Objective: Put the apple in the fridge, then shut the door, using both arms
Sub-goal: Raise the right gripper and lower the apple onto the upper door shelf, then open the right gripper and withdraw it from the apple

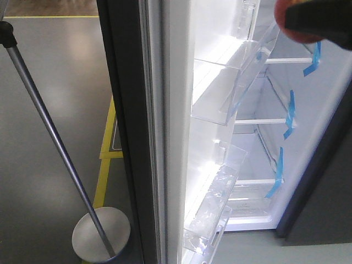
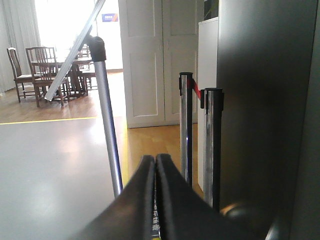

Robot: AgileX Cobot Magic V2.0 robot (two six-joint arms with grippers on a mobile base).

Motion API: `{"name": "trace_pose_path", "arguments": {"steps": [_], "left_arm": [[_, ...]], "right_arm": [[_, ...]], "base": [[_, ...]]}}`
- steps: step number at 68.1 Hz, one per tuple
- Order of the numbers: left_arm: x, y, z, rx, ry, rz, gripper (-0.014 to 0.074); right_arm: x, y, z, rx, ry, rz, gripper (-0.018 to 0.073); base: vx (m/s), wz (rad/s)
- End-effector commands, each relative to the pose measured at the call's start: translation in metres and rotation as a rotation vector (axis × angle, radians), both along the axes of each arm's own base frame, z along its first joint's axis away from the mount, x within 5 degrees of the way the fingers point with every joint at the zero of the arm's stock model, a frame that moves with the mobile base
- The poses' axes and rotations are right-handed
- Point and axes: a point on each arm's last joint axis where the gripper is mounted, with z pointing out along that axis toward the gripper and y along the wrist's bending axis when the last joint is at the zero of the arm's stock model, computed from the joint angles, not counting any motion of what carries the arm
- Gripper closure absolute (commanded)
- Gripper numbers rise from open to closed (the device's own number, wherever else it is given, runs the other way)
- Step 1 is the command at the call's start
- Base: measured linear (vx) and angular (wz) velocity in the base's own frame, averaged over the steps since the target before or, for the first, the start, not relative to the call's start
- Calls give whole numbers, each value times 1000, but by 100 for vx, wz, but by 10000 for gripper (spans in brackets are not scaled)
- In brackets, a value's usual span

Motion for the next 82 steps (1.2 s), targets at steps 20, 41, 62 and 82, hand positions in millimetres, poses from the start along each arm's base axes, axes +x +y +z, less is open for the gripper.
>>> {"name": "trace_pose_path", "arguments": {"steps": [20, 41, 62, 82], "left_arm": [[-3, 0, 13, -16, -106, -2, 603], [-3, 0, 13, -16, -106, -2, 603], [-3, 0, 13, -16, -106, -2, 603], [-3, 0, 13, -16, -106, -2, 603]], "right_arm": [[50, 6, 23, 139, -114, 46, 382], [98, 10, -6, 179, -68, 76, 361], [114, 12, -24, 152, -6, 93, 123], [112, 10, -25, 115, 2, 79, -110]], "base": [[0, 0], [0, 0], [0, 0], [0, 0]]}}
